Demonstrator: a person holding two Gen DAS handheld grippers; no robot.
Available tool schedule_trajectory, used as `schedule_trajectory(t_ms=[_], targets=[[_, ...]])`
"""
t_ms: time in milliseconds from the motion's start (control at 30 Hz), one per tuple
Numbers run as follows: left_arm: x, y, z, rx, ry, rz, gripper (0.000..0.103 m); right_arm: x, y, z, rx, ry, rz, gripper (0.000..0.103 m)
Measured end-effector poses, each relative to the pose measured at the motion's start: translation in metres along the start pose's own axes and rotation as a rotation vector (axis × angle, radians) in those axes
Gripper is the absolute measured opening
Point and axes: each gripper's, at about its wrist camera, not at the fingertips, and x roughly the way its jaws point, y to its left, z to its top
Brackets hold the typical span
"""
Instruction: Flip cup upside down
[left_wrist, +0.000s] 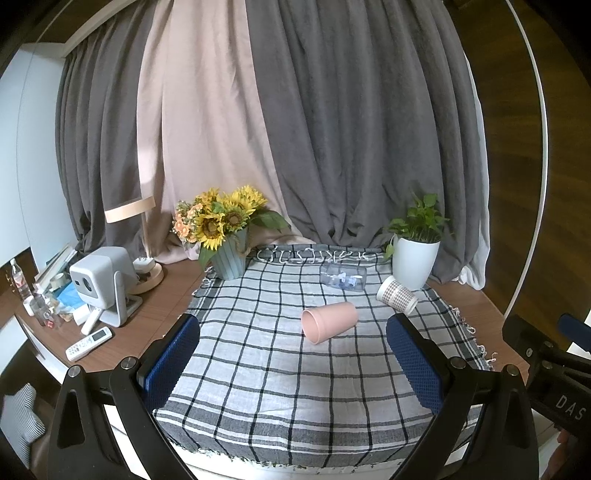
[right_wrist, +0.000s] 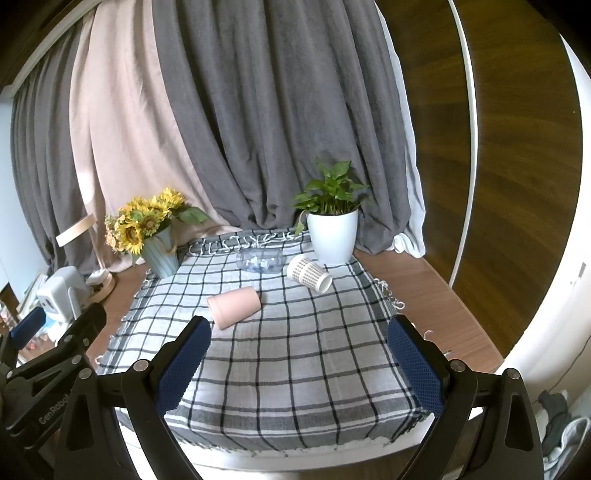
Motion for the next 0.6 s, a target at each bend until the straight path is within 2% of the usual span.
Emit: schedule_trajectory(t_ms=[600], targets=[[0.0033, 0.0015, 0.0015, 0.002, -0.002, -0.004, 0.103, 0.0027, -0.0009, -0.0012, -0.002, -0.005, -0.001, 0.097]])
